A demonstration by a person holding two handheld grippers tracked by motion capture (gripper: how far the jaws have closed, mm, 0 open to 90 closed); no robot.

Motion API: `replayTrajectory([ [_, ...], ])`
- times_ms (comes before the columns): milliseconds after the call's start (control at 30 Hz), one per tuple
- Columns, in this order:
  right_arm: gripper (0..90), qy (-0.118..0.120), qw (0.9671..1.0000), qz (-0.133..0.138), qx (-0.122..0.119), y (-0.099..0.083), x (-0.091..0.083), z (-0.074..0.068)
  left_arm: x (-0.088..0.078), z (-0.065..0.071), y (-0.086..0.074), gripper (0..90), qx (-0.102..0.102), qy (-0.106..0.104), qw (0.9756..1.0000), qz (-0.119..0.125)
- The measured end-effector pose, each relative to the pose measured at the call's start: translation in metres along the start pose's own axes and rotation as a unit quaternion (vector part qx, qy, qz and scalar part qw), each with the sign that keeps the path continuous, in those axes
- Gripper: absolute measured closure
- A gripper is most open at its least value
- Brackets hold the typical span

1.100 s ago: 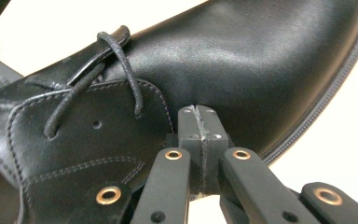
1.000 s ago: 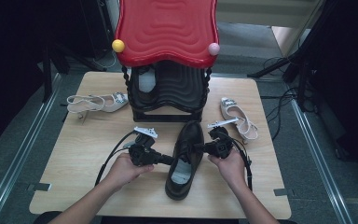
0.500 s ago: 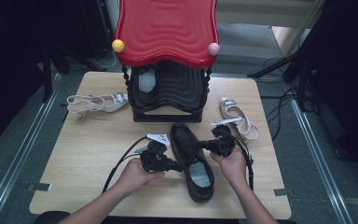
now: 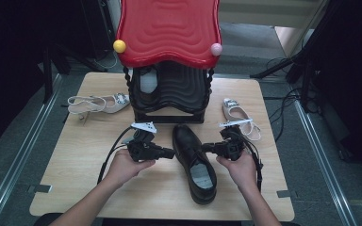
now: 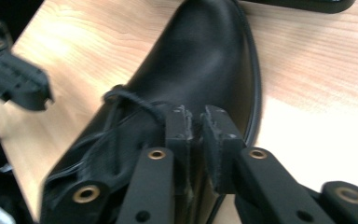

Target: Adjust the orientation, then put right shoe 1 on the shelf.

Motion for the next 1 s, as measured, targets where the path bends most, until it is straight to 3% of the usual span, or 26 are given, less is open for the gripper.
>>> replayTrajectory([
  [233, 74.1, 0.026, 0.9997, -0.002, 0.006, -0.006, -0.015, -0.013, -0.014, -0.001, 0.004, 90.0, 0.003, -0.004, 1.0000, -0.007],
  [433, 73.4, 0.028, 0.9996, -0.005, 0.007, -0.010, -0.024, -0.023, -0.025, -0.008, 0.007, 90.0, -0.004, 0.004, 1.0000, 0.002],
  [533, 73.5, 0.030, 0.9995, -0.010, 0.007, -0.011, -0.029, -0.028, -0.029, -0.010, 0.008, 88.9, -0.009, 0.001, 0.9999, -0.014],
  [600, 73.5, 0.031, 0.9994, -0.014, 0.006, -0.012, -0.030, -0.032, -0.036, -0.009, 0.012, 89.1, -0.001, 0.001, 0.9999, -0.014],
  [800, 73.6, 0.043, 0.9984, -0.036, 0.004, -0.015, -0.031, -0.048, -0.059, -0.010, 0.037, 89.5, 0.010, 0.009, 0.9998, 0.012],
  [1000, 72.4, 0.044, 0.9964, -0.071, -0.014, -0.020, -0.030, -0.066, -0.086, -0.011, 0.078, 89.3, 0.035, 0.032, 0.9984, 0.029],
])
Point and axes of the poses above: each handheld gripper's, and its own axes: x roughly forward along the jaws, y roughly out of its top, z roughly to its right, the point moved 3 cm from there along x, roughly forward along the jaws, and after that the axes turned 6 degrees about x, right-handed, at the moved point
